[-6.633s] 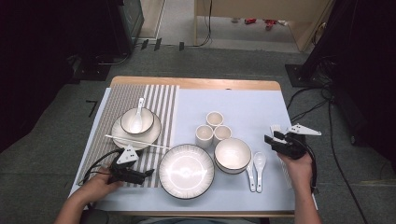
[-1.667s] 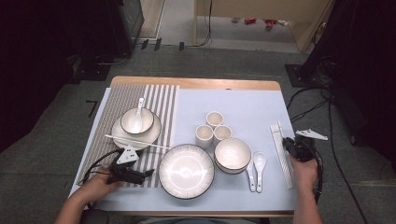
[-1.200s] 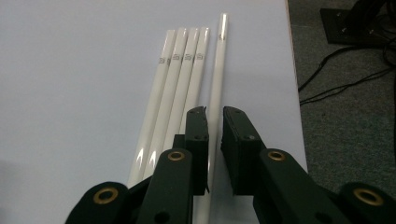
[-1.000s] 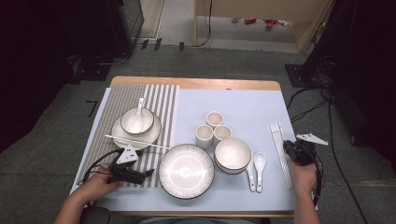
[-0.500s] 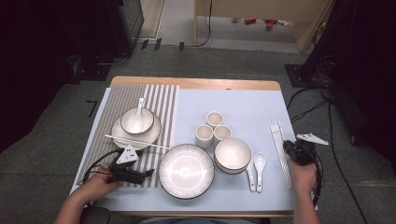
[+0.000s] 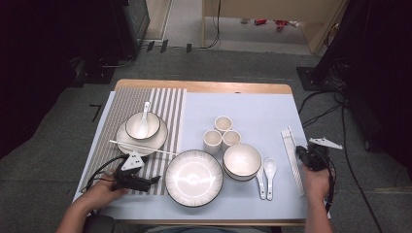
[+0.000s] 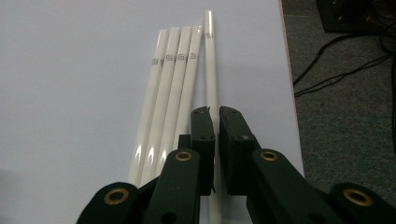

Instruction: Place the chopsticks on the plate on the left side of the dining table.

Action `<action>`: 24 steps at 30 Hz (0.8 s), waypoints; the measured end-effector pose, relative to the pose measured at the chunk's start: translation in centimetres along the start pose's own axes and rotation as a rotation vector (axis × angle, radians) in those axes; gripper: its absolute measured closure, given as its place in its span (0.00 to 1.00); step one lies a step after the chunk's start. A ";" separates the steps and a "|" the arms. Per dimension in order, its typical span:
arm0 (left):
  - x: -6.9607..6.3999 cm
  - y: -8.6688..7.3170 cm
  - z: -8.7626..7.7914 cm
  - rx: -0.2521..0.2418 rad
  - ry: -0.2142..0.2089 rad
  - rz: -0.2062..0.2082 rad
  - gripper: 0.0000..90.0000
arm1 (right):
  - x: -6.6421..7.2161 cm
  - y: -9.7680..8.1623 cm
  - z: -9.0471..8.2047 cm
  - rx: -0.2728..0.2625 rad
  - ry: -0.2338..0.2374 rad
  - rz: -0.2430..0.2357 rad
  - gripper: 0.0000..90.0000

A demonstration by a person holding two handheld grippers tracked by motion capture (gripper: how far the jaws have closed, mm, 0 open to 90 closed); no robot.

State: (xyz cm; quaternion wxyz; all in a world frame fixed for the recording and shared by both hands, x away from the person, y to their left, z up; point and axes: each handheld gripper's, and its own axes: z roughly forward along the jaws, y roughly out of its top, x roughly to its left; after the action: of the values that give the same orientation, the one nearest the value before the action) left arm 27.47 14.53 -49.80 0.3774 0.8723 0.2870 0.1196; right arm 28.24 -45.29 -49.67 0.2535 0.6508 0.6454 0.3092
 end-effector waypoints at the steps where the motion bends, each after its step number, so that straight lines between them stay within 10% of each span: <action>1: 0.0 0.0 0.0 0.000 0.000 0.000 0.15 | 0.0 0.0 0.0 0.000 0.000 0.000 0.94; 24: 0.0 0.0 0.0 0.000 0.000 0.000 0.15 | 0.7 0.8 -0.6 -0.007 0.063 -0.009 0.94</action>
State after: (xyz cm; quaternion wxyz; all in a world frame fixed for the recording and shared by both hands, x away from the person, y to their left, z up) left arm 27.48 14.53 -49.80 0.3774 0.8723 0.2869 0.1195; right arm 28.34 -44.68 -48.57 0.2368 0.6369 0.6548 0.3310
